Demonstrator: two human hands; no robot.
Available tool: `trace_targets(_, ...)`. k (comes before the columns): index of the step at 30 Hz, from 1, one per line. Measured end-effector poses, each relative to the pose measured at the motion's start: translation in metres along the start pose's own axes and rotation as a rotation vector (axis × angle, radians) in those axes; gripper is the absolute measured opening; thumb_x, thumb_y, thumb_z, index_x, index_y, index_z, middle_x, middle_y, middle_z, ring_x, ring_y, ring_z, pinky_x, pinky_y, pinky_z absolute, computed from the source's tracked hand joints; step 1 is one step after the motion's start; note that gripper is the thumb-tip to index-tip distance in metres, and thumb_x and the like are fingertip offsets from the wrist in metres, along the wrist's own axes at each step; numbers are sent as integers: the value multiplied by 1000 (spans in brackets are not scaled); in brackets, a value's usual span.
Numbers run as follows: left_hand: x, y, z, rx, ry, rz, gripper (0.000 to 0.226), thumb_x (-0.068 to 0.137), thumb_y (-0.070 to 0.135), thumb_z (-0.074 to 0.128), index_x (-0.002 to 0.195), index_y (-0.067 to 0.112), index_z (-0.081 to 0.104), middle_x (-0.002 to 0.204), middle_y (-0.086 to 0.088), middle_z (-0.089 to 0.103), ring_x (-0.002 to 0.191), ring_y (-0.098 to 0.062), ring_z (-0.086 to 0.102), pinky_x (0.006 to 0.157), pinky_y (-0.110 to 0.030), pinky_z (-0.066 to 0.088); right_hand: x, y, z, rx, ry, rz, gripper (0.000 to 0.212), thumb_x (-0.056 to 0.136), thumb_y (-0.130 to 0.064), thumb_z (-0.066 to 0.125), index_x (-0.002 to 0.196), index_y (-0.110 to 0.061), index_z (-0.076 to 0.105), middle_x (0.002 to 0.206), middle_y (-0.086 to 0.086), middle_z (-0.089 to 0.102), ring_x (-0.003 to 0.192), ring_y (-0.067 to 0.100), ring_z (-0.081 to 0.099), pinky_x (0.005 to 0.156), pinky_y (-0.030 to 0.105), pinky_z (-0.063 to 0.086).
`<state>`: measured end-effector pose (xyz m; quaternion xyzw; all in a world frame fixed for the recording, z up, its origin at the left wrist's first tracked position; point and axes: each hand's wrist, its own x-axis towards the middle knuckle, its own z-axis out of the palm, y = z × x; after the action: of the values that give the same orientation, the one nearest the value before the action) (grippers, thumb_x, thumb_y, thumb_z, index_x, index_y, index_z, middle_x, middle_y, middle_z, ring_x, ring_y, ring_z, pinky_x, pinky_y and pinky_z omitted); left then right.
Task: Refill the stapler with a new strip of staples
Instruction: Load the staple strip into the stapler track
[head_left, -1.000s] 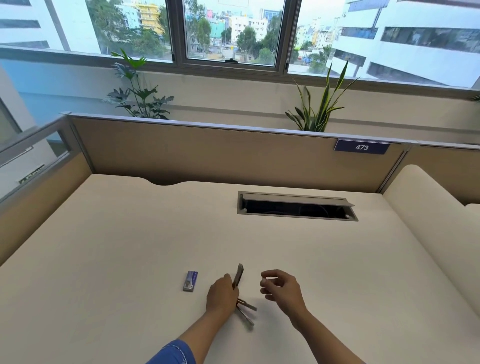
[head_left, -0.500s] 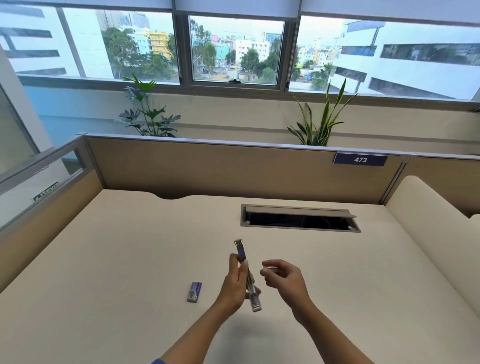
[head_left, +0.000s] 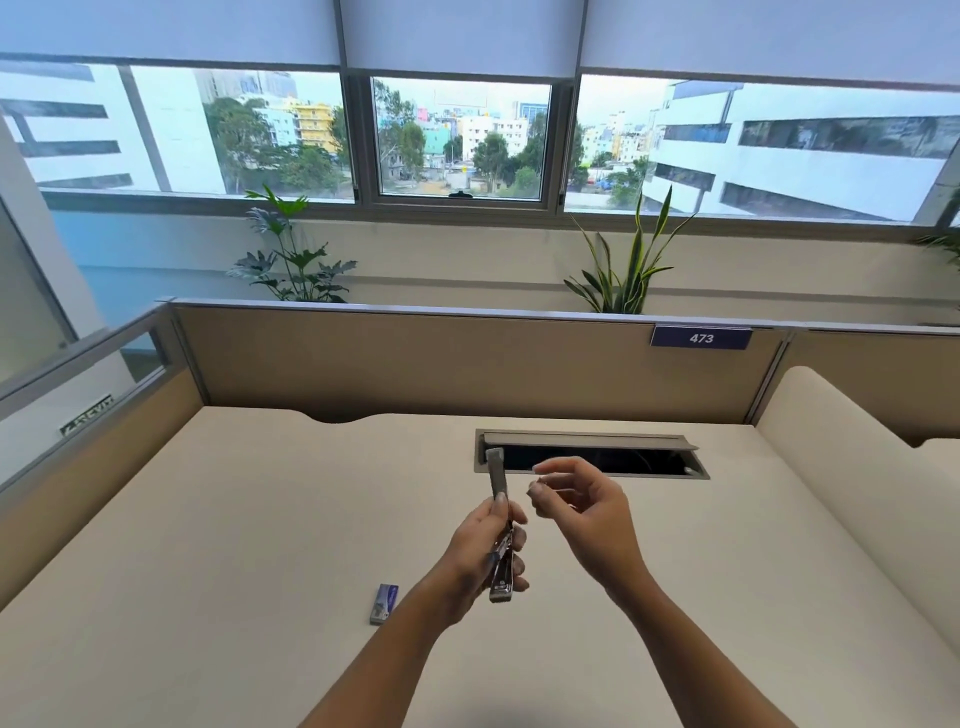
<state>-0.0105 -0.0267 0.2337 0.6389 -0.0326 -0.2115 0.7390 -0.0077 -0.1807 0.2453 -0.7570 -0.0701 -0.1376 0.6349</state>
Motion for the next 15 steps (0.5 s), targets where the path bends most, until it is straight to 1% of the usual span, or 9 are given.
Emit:
trace_targets(2, -3, 5, 2, 22, -12, -5, 40, 103, 43, 28, 97, 11, 50, 72, -4, 48, 50, -12, 47, 48, -24, 48, 1, -8, -1, -42, -25, -58, 17, 88, -10, 72, 97, -24, 73, 83, -3, 76, 74, 15, 73, 67, 23, 60)
trace_targets(5, -7, 11, 5, 57, -24, -18, 42, 101, 49, 28, 94, 12, 48, 69, -2, 46, 48, -11, 46, 47, -23, 47, 1, -15, -2, -93, -50, -97, 21, 89, -7, 69, 96, -27, 75, 83, -9, 75, 72, 11, 70, 66, 21, 58)
trace_targets(8, -10, 14, 7, 70, -13, -33, 48, 99, 54, 25, 90, 13, 47, 67, 0, 47, 48, -10, 45, 46, -22, 46, -1, -19, -1, -135, -49, -130, 28, 90, -4, 67, 96, -30, 75, 83, -10, 75, 73, 11, 70, 66, 23, 59)
trace_targets(11, -13, 17, 8, 52, 5, -44, 56, 96, 60, 20, 85, 14, 48, 66, -1, 47, 49, -11, 45, 46, -22, 45, -3, -23, -1, -182, -48, -161, 32, 90, -4, 67, 98, -35, 72, 90, -10, 74, 76, 11, 70, 68, 27, 61)
trace_targets(13, -14, 18, 9, 42, 10, -44, 57, 96, 62, 19, 84, 14, 49, 66, -1, 47, 49, -11, 45, 46, -22, 45, -5, -26, 0, -214, -58, -180, 35, 90, -5, 67, 99, -39, 70, 92, -11, 73, 78, 10, 69, 68, 26, 60)
trace_targets(15, -15, 20, 9, 27, -5, -44, 57, 96, 61, 20, 84, 14, 49, 65, 0, 48, 50, -11, 45, 47, -22, 45, -7, -28, 1, -231, -65, -192, 35, 90, -5, 67, 99, -38, 70, 92, -12, 72, 79, 9, 69, 68, 25, 60)
